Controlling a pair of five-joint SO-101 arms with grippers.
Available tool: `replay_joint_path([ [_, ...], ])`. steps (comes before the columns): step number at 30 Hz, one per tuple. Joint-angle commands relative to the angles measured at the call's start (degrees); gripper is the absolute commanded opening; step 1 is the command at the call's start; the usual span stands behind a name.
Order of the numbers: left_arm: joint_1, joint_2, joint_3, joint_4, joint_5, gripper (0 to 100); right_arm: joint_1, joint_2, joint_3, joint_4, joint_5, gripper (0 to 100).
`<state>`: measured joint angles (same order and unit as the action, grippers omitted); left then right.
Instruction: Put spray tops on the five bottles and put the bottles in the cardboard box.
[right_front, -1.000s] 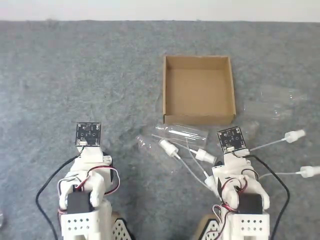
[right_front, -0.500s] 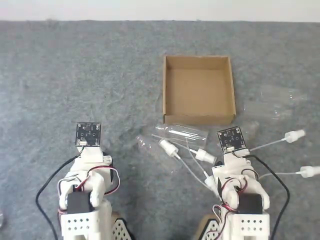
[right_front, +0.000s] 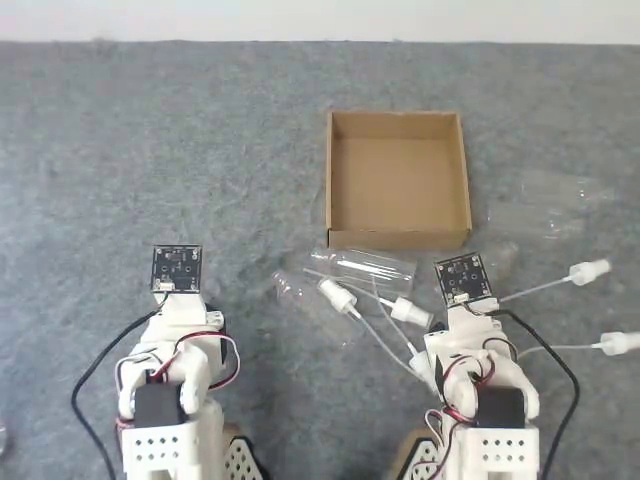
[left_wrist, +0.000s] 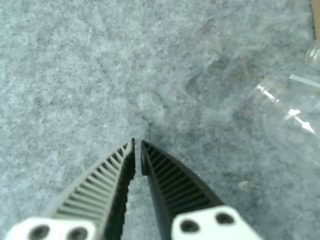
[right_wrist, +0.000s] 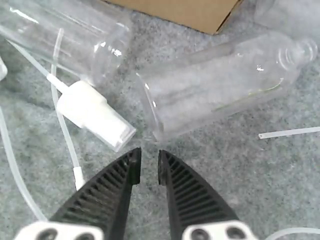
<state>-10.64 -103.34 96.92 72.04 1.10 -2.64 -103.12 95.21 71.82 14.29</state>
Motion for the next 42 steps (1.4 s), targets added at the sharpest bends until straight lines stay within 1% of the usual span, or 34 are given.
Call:
replay_joint_path([
  [1, -0.26, -0.97, -0.4, 0.26, 0.62, 1, 0.4, -0.66, 1.23, 0.04, 0.7, 2.9],
  [33, -0.26, -0.97, -0.4, 0.26, 0.62, 1, 0.22, -0.92, 0.88, 0.92, 0.7, 3.1],
  [37, -0.26, -0.97, -0.4, 0.26, 0.62, 1, 2.86, -0.92, -0.79, -5.23, 0.88, 3.2],
  [40, -0.26, -0.97, -0.4, 0.26, 0.62, 1, 9.01, -0.92, -5.19, -10.95, 1.58, 3.2],
  [42, -0.18, -0.97, -0.4, 0.26, 0.62, 1, 13.67, -0.92, -9.67, -13.23, 5.1, 3.3],
])
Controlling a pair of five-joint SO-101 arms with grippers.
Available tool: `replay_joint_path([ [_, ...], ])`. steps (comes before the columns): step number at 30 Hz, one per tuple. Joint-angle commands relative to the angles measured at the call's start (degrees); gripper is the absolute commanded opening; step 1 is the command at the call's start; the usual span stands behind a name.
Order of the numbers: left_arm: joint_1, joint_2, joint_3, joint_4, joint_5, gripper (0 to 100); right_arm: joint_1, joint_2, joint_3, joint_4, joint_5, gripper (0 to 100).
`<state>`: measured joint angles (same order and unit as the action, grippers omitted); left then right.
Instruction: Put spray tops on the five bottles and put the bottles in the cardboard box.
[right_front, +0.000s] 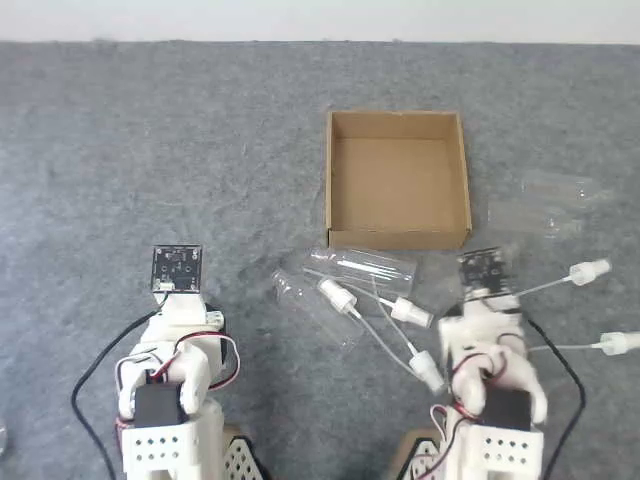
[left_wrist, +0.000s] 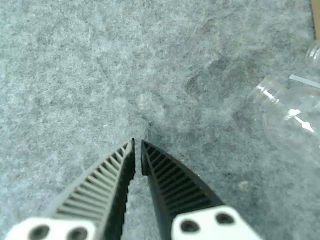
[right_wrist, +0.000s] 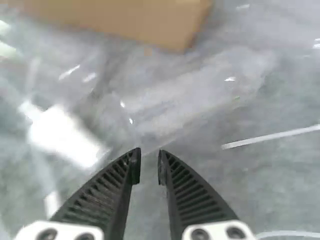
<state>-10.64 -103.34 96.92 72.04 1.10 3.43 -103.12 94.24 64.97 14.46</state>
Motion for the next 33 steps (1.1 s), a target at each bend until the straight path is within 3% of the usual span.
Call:
replay_joint_path([
  [1, -0.18, -0.97, -0.4, 0.26, 0.62, 1, 9.98, -0.92, -11.16, -6.55, 6.15, 3.3],
  [9, -0.26, -0.97, -0.4, 0.26, 0.62, 1, 19.3, 5.49, -26.73, 0.04, 2.55, 9.2],
  [17, -0.26, -0.97, -0.4, 0.26, 0.62, 1, 27.03, 36.0, -39.74, -4.62, -7.82, 10.2],
  [20, -0.26, -0.97, -0.4, 0.26, 0.62, 1, 30.2, 47.69, -44.48, -4.7, -10.9, 16.9],
  [23, -0.26, -0.97, -0.4, 0.26, 0.62, 1, 33.8, 57.71, -48.62, -5.23, -10.46, 24.3],
  [33, -0.26, -0.97, -0.4, 0.26, 0.62, 1, 42.68, 79.69, -54.24, -15.34, -10.37, 24.6],
])
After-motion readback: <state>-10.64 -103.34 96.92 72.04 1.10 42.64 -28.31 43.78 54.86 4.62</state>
